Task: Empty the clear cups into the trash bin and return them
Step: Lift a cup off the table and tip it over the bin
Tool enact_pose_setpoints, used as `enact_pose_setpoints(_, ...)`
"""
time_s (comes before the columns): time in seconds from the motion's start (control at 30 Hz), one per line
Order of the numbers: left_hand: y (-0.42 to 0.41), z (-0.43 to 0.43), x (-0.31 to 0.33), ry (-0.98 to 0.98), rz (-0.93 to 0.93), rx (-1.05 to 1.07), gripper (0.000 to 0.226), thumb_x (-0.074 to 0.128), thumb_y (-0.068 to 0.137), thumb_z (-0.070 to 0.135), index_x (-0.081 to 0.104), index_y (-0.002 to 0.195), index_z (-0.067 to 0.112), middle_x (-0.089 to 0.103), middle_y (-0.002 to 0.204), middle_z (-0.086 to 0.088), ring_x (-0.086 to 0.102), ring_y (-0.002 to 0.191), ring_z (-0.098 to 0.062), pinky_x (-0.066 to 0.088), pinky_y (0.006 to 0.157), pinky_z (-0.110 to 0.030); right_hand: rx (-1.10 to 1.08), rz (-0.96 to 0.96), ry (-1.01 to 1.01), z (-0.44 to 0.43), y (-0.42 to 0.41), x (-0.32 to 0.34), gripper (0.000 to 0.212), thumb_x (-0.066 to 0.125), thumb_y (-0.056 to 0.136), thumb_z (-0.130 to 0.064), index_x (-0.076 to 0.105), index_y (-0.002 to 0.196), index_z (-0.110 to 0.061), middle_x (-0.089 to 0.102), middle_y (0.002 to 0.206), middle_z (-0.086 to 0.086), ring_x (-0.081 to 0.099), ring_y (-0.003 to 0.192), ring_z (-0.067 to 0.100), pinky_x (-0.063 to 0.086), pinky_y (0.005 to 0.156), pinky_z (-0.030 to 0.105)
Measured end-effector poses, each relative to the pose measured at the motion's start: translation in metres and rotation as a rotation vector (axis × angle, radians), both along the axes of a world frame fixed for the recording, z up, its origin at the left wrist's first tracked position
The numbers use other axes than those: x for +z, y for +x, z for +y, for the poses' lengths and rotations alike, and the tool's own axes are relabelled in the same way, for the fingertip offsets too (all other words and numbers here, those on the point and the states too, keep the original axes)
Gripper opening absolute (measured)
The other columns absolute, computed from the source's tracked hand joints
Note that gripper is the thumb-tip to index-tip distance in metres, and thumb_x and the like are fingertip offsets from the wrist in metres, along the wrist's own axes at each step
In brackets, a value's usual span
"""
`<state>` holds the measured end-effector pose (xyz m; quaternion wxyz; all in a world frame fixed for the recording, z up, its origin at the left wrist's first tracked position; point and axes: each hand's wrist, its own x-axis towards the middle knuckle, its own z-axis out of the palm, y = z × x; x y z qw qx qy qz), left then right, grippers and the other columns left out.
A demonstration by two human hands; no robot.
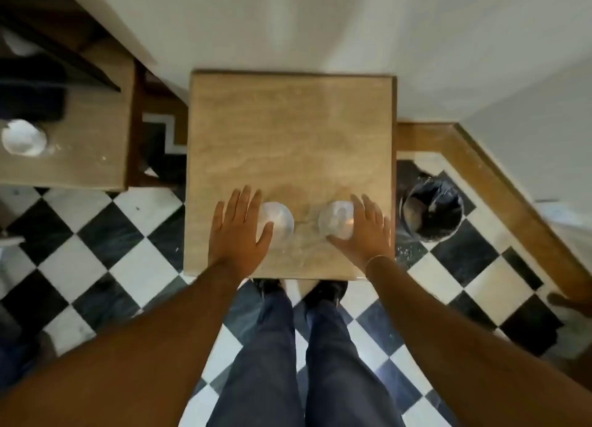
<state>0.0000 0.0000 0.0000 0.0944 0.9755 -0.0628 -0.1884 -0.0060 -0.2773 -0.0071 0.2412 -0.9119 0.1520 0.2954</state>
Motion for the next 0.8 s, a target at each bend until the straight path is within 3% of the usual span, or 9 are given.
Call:
enact_pose_setpoints(0.07,-0.003,-0.001,-0.026,0.04,0.031,0.002,0.076,0.028,0.107,0.056,0.021,0.174,0.02,0.018,0.183,-0.008,0.017,0.169,-0.03,0.01,0.136,-0.053,0.035,0.029,-0.03,0.003,-0.003,-0.031,0.132,0.093,0.084,-0.057,0.005,0.178,-0.03,0.006,0.188,0.009,0.007,0.174,0.035,0.007,0.139,0.059)
enact_pose_setpoints(0.2,-0.013,0.001,-0.062,0.063,0.015,0.012,0.075,0.03,0.109,0.054,0.02,0.174,0.019,0.018,0.183,-0.009,0.016,0.169,-0.03,0.01,0.136,-0.053,0.115,0.026,-0.07,0.007,-0.01,-0.072,0.142,0.1,0.076,-0.054,0.001,0.177,-0.037,0.006,0.187,0.013,0.01,0.173,0.041,0.013,0.138,0.062)
enact_pose_setpoints(0.37,-0.017,0.0,-0.081,0.063,-0.001,0.005,0.072,0.033,0.11,0.051,0.024,0.173,0.017,0.022,0.182,-0.01,0.019,0.168,-0.032,0.011,0.136,-0.054,0.1,-0.109,-0.079,0.004,-0.013,-0.098,0.135,0.105,0.067,-0.032,0.023,0.175,-0.034,0.027,0.177,0.017,0.031,0.161,0.046,0.041,0.126,0.06)
enact_pose_setpoints(0.5,-0.015,-0.014,-0.076,-0.056,-0.073,-0.009,0.059,0.045,0.11,0.041,0.045,0.162,0.012,0.047,0.167,-0.013,0.04,0.157,-0.035,0.023,0.132,-0.056,0.054,-0.152,-0.06,0.003,-0.015,-0.097,0.127,0.105,0.064,-0.034,0.032,0.168,-0.032,0.034,0.171,0.015,0.038,0.154,0.046,0.049,0.118,0.062)
enact_pose_setpoints(0.6,-0.004,-0.039,-0.062,-0.181,-0.089,0.001,0.051,0.046,0.111,0.038,0.058,0.152,0.011,0.066,0.145,-0.012,0.061,0.133,-0.034,0.047,0.115,-0.051,0.05,-0.223,-0.038,0.002,-0.019,-0.09,0.126,0.106,0.058,-0.038,0.037,0.163,-0.024,0.04,0.167,0.016,0.046,0.145,0.047,0.052,0.113,0.061)
enact_pose_setpoints(0.67,0.005,-0.059,-0.052,-0.299,0.022,0.087,0.047,0.043,0.113,0.042,0.063,0.149,0.019,0.076,0.13,-0.007,0.07,0.117,-0.029,0.058,0.097,-0.047,0.063,-0.278,0.003,0.002,-0.025,-0.081,0.124,0.105,0.056,-0.039,0.042,0.16,-0.016,0.044,0.162,0.017,0.049,0.14,0.046,0.052,0.112,0.059)
enact_pose_setpoints(0.8,0.021,-0.084,-0.048,-0.379,0.255,0.087,0.05,0.041,0.11,0.062,0.075,0.131,0.031,0.083,0.103,0.001,0.077,0.095,-0.023,0.061,0.083,-0.04,0.055,-0.367,0.084,0.001,-0.039,-0.063,0.117,0.102,0.054,-0.038,0.046,0.153,-0.015,0.047,0.16,0.019,0.049,0.144,0.045,0.046,0.12,0.054)
